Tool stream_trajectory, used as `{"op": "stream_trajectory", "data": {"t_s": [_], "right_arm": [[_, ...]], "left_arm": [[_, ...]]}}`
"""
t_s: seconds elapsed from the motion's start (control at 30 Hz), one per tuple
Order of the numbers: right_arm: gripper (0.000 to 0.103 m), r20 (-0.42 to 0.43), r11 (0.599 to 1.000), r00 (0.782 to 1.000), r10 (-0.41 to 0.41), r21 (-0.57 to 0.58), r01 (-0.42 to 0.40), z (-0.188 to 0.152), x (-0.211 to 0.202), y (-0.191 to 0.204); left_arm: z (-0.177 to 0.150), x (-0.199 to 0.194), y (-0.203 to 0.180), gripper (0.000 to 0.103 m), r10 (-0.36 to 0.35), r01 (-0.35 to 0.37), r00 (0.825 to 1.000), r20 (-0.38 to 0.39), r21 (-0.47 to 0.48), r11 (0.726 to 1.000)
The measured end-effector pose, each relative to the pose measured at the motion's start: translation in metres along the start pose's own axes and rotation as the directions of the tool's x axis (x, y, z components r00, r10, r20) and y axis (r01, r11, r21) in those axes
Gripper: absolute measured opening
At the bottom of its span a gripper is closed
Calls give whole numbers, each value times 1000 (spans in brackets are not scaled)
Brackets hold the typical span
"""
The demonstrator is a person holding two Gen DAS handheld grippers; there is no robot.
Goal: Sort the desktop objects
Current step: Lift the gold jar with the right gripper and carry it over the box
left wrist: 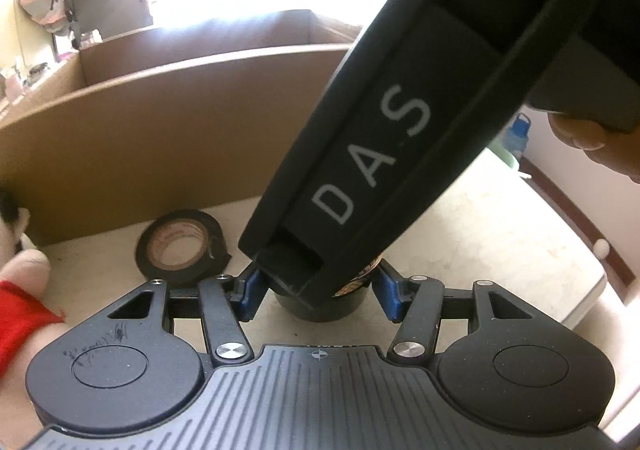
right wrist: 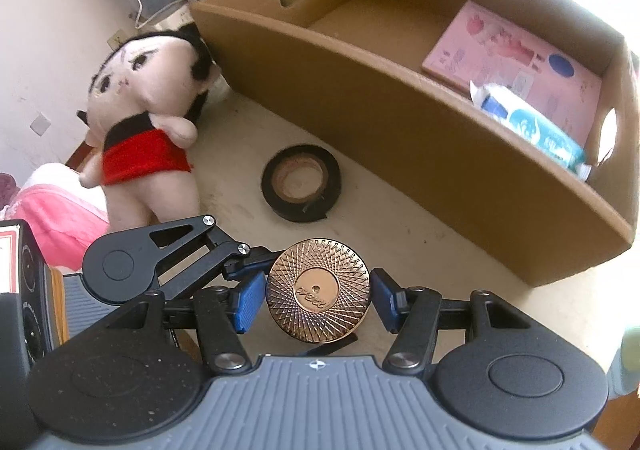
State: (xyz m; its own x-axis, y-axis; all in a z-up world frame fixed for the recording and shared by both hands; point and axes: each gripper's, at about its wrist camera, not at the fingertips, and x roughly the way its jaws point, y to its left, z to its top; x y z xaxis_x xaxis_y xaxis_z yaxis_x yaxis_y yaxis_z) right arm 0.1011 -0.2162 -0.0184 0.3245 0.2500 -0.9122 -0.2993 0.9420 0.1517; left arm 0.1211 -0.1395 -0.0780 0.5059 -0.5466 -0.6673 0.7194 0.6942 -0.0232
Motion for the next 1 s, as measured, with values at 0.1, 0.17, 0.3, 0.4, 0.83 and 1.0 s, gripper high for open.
{"op": "stream_trajectory", "data": {"t_s": [0.1,0.17,0.3,0.4,0.83,1.0], "right_arm": [[61,24,1000,1000,4,-15,-4,2,-10,7],[61,39,1000,999,6,-27,-5,5,-16,11],[61,75,998,997,7,-60,-2,12,-31,21],[61,107,996,994,7,-90,2,19,-42,30],[61,213,983,977,20,-185,20,67,-78,48],[61,228,981,973,31,-193,14,90,-84,45]], "left_arm": [[-12,-29,-23,56,20,-20,1000,20,-6,1000],[-11,-40,-25,56,36,-36,999,34,-8,999],[9,-41,-35,56,69,-69,995,65,-9,998],[6,-49,-26,56,97,-96,991,94,-11,995],[24,-72,-4,56,185,-185,969,166,-15,983],[36,-71,1,56,216,-222,961,175,13,975]]}}
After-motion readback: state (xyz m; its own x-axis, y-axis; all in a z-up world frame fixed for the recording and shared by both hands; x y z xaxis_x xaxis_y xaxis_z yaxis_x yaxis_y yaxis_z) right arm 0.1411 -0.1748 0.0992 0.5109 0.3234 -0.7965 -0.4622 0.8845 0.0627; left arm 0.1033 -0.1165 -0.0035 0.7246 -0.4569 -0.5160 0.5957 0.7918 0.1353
